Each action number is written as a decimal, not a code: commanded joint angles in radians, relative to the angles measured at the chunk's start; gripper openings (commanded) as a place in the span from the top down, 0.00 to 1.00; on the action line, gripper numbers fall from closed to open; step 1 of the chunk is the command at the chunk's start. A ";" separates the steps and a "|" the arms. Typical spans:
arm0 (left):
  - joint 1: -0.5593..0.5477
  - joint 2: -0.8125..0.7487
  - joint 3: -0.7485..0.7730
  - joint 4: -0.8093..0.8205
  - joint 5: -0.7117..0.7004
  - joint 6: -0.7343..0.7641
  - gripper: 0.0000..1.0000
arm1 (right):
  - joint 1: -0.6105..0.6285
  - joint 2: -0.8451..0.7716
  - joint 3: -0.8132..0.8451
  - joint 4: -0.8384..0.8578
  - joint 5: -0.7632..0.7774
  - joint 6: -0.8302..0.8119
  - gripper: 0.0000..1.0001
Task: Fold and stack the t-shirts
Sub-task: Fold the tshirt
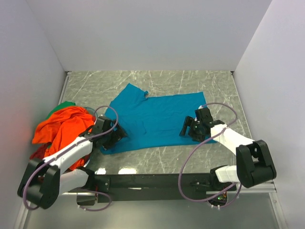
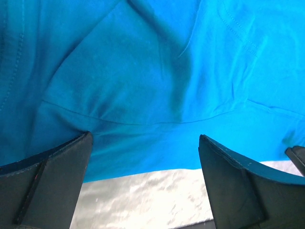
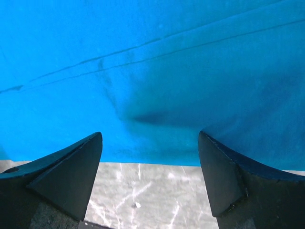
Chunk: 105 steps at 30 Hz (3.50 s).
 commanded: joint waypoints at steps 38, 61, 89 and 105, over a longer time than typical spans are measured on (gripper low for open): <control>0.000 0.146 0.544 -0.332 -0.292 0.093 0.00 | -0.071 -0.184 0.317 -0.217 0.094 -0.007 0.04; 0.095 1.309 1.792 -0.445 -0.219 0.463 0.09 | -0.229 0.280 0.641 -0.137 0.215 -0.059 0.04; 0.086 1.434 1.816 -0.488 -0.105 0.532 0.89 | -0.246 0.320 0.610 -0.108 0.174 -0.061 0.06; 0.078 1.147 1.537 -0.256 -0.202 0.552 1.00 | -0.250 0.553 0.867 -0.263 0.298 -0.104 0.08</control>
